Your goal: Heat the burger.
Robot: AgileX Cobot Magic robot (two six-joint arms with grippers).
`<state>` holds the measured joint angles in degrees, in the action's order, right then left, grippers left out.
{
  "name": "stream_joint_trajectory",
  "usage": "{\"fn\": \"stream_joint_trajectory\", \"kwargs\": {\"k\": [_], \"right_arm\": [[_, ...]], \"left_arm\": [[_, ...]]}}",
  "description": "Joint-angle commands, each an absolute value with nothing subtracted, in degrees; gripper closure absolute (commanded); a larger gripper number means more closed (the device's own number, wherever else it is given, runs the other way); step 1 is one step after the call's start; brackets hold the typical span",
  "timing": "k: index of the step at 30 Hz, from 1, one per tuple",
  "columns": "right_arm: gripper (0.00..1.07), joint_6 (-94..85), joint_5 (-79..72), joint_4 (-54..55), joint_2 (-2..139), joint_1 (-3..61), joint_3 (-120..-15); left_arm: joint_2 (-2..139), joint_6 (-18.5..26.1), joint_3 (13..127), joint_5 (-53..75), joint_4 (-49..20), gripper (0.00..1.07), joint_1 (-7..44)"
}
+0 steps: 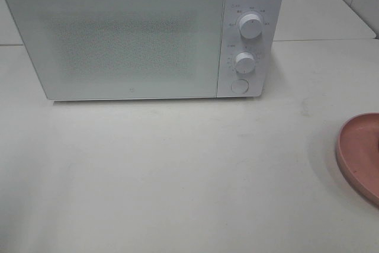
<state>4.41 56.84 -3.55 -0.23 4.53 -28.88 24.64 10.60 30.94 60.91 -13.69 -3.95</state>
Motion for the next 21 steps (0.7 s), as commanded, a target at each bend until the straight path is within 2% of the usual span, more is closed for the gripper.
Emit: {"fn": "stream_joint_trajectory", "kwargs": {"k": [1,10,21], "right_arm": [[0.32,4.1,57.0,-3.5,-1.9,4.1,-28.8],[0.32,4.1,57.0,-3.5,-1.9,4.1,-28.8],[0.32,4.1,57.0,-3.5,-1.9,4.1,-28.8]], "left_arm": [[17.8,9.6,29.8,61.9,-12.5,0.07,-4.1],[3.0,8.5,29.7,61.8,-9.7,0.07,-4.1],[-1.7,8.5,29.7,61.8,-10.3,0.07,-4.1]]}}
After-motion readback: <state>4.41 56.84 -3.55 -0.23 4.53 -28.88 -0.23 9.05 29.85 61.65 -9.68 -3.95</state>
